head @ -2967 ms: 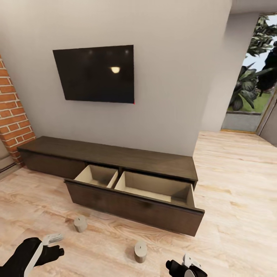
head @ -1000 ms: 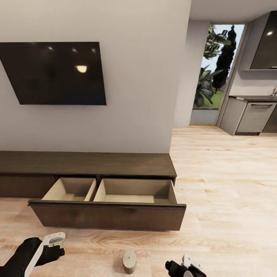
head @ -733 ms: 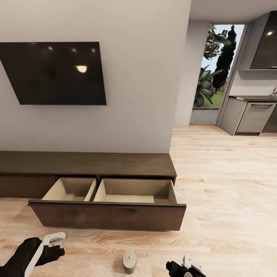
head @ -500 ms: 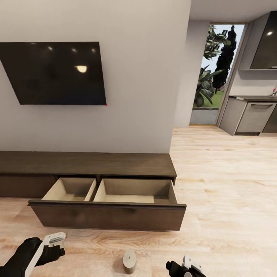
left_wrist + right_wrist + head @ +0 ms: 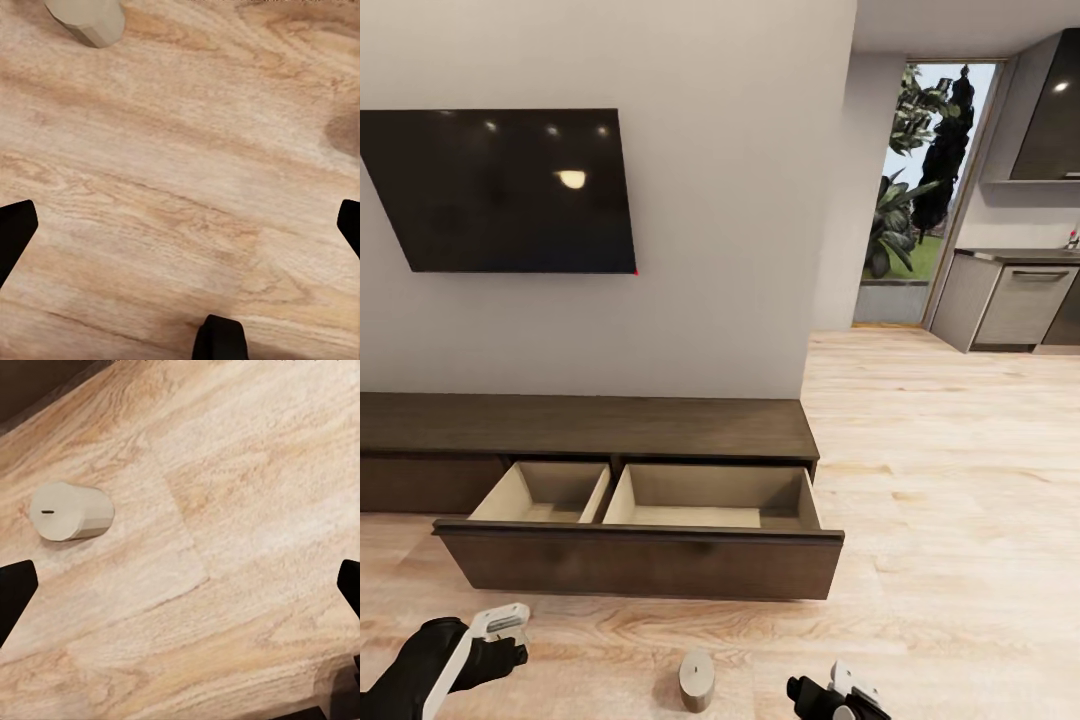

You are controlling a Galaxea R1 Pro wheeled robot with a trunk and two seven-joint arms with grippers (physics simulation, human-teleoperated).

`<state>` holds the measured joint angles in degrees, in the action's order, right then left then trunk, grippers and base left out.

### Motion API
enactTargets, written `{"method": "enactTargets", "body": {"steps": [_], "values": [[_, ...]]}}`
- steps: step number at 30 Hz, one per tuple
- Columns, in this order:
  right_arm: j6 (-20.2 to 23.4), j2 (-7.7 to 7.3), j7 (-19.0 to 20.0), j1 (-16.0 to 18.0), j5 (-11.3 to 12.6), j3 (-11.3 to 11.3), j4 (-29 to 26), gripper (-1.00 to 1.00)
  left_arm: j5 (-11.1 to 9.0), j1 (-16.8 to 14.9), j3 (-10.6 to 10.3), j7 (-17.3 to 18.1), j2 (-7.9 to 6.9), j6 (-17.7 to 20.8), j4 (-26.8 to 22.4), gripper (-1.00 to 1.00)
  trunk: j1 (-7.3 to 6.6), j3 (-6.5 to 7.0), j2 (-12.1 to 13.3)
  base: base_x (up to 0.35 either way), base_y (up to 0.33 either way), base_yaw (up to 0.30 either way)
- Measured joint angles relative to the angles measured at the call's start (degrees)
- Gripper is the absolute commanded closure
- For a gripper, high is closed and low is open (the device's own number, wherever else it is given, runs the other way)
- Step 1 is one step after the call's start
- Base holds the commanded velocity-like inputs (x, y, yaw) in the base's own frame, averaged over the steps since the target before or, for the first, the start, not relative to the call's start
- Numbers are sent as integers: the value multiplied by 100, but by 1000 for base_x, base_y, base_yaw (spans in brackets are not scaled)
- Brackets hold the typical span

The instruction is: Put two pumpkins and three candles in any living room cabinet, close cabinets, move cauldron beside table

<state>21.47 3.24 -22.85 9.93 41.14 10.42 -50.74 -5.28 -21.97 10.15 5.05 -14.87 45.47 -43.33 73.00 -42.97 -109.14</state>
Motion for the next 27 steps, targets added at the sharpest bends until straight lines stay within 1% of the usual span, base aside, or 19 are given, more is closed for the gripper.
{"method": "enactTargets", "body": {"steps": [4,6,8,10,12,14,16,19,22,27], "values": [[46,75,-33,30,3,111,-38,-100,-25,0,24,41,-25,43,-6,-100,0,0,0,0,0,0],[175,144,-58,129,10,151,-39,-100,-22,0,26,40,-25,53,-7,-100,0,0,0,0,0,0],[459,229,-105,341,20,170,-3,-100,-10,0,21,36,-29,37,-6,-100,0,0,0,0,0,0],[835,320,-225,572,40,168,96,-100,4,0,16,35,-42,17,-2,-100,0,0,0,13,3,0],[943,387,-306,657,37,167,211,-100,6,0,13,36,-41,10,-1,-100,0,0,0,90,59,0],[948,441,-350,701,19,176,318,-100,8,0,5,34,-38,3,-1,-100,0,0,0,174,131,0],[928,458,-369,724,10,177,379,-100,5,0,-2,34,-30,0,0,-100,0,0,0,197,151,0],[915,442,-369,739,25,169,415,-100,1,0,-9,32,-9,3,0,-100,0,0,0,112,85,0],[912,458,-363,739,14,184,434,-100,1,0,-7,32,-1,5,0,-100,0,0,0,29,46,0],[905,478,-361,738,8,190,441,-100,1,0,-4,32,1,5,0,-100,0,0,0,6,196,0]]}}
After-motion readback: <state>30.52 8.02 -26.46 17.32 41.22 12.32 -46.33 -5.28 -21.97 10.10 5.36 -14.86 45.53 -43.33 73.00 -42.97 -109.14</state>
